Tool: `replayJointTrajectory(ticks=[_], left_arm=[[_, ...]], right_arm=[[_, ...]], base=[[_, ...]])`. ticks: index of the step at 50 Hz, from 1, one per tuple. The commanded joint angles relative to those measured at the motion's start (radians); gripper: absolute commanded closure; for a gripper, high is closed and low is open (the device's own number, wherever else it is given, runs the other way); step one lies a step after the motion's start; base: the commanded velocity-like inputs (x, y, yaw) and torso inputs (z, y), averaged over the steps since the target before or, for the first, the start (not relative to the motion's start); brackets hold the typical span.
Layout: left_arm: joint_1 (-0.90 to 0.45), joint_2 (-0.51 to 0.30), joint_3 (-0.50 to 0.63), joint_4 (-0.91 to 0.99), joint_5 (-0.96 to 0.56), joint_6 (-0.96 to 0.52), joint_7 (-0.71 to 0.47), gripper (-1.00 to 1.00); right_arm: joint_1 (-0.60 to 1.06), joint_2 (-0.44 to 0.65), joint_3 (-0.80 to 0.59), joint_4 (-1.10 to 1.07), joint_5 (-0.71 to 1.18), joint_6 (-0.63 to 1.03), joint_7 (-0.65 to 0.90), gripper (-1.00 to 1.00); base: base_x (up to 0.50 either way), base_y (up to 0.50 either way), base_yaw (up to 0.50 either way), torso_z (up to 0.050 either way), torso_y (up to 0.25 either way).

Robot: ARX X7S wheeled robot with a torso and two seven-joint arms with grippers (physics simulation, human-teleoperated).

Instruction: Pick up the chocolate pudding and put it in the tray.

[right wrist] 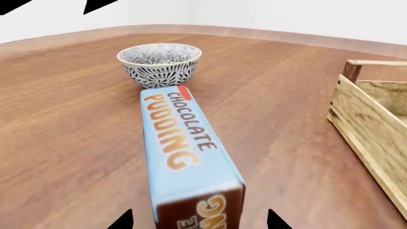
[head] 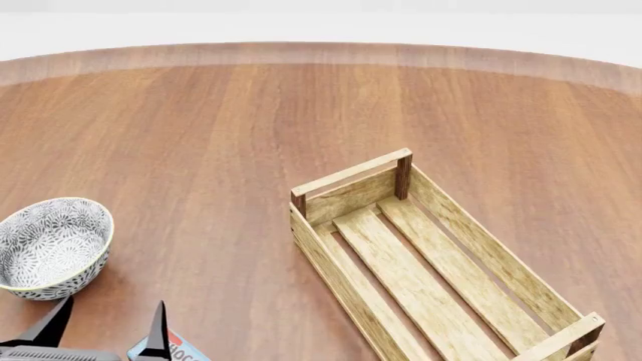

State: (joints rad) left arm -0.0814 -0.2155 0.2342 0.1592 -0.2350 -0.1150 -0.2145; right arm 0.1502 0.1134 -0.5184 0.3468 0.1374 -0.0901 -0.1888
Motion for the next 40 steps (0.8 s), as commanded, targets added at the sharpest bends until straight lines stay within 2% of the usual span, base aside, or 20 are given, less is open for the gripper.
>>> replayJointTrajectory(ticks=[1, 30, 31, 40], left_arm=[[-0.006, -0.002, 0.008, -0.003, -0.003, -0.001, -0.004, -1.0], [-0.011, -0.009, 0.022, -0.014, -0.011, 0.007, -0.013, -1.0], [-0.01, -0.009, 0.023, -0.015, -0.011, 0.008, -0.013, -1.0], [-0.01, -0.013, 0.028, -0.006, -0.015, 0.005, -0.017, -1.0]], right_arm=[[0.021, -0.005, -0.01, 0.019, 0.008, -0.002, 0.004, -1.0], [0.065, -0.015, -0.034, 0.105, 0.027, -0.036, 0.014, -1.0], [0.066, -0.014, -0.034, 0.106, 0.028, -0.039, 0.013, 1.0], [0.059, 0.001, -0.034, 0.082, 0.043, -0.035, 0.018, 1.0]], base=[[0.0, 0.0, 0.0, 0.0, 0.0], [0.0, 0.0, 0.0, 0.0, 0.0], [0.0, 0.0, 0.0, 0.0, 0.0], [0.0, 0.0, 0.0, 0.0, 0.0]])
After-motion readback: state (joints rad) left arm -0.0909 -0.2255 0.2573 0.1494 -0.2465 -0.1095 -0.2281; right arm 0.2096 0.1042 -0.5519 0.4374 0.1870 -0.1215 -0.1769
